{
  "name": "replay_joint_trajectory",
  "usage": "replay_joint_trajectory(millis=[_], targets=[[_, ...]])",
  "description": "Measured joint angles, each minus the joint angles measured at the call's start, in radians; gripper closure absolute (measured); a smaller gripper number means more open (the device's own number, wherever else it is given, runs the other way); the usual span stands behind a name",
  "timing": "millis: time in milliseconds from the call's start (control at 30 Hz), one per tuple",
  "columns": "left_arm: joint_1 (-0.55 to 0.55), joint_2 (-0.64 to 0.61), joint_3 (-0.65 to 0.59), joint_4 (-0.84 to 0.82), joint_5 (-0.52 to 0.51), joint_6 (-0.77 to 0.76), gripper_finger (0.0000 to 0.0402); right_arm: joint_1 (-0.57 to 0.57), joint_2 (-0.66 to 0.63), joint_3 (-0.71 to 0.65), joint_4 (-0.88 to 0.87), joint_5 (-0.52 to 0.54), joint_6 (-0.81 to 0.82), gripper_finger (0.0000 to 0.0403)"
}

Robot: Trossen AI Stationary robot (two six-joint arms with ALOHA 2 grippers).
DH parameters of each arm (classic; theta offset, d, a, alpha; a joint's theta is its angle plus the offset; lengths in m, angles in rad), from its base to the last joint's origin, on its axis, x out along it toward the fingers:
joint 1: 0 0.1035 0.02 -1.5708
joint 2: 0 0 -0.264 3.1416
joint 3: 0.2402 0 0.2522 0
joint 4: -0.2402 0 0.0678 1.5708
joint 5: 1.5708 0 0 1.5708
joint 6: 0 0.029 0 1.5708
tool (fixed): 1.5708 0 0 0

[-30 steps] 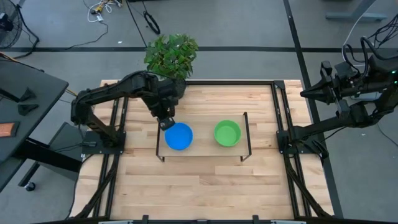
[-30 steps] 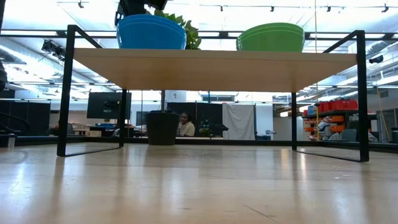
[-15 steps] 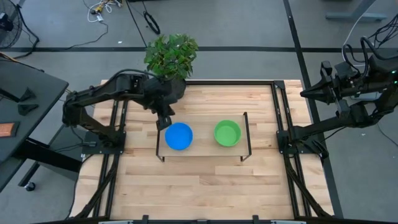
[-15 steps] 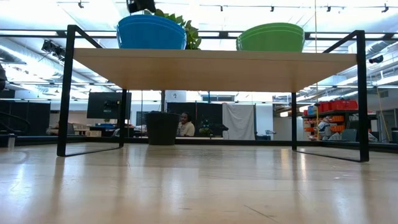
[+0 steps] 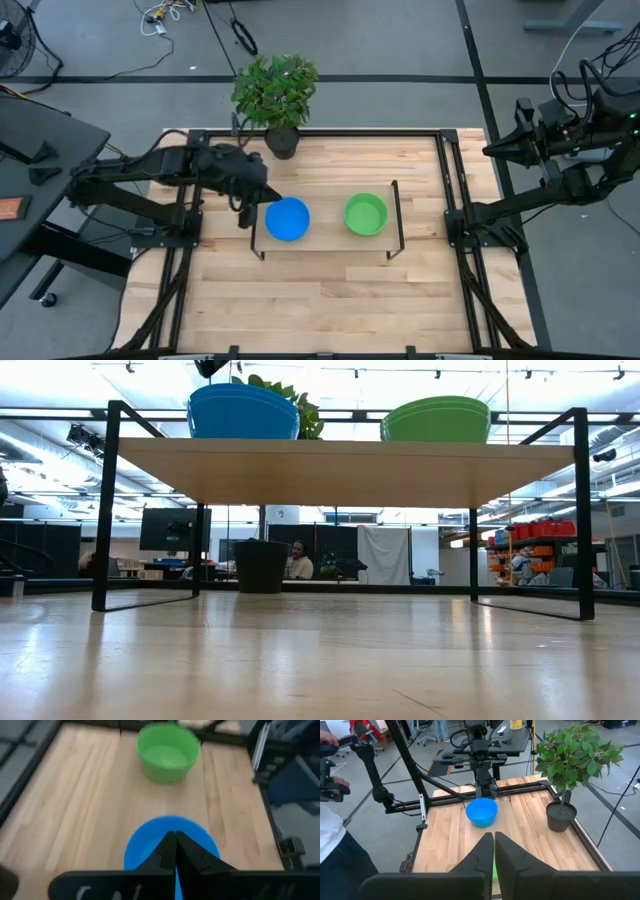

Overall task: Pick & Place Mini bowls
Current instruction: Return to Home Position

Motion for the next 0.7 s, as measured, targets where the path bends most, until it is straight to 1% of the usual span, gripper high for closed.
replay_joint_trajectory(millis=[167,267,467,700], targets=[[-0.012,-0.141,-0.173,0.151,-0.024,-0.005,0.04,0.0,0.0,0.0,0.004,0.0,0.0,0.0382],[-0.012,-0.218,-0.269,0.213,-0.025,-0.006,0.0401,0.0,0.0,0.0,0.005,0.0,0.0,0.0382],[-0.018,-0.335,-0.461,0.376,-0.012,-0.032,0.0401,0.0,0.0,0.0,0.006,0.0,0.0,0.0382],[-0.025,-0.459,-0.699,0.627,-0.011,-0.031,0.0401,0.0,0.0,0.0,0.006,0.0,0.0,0.0382]])
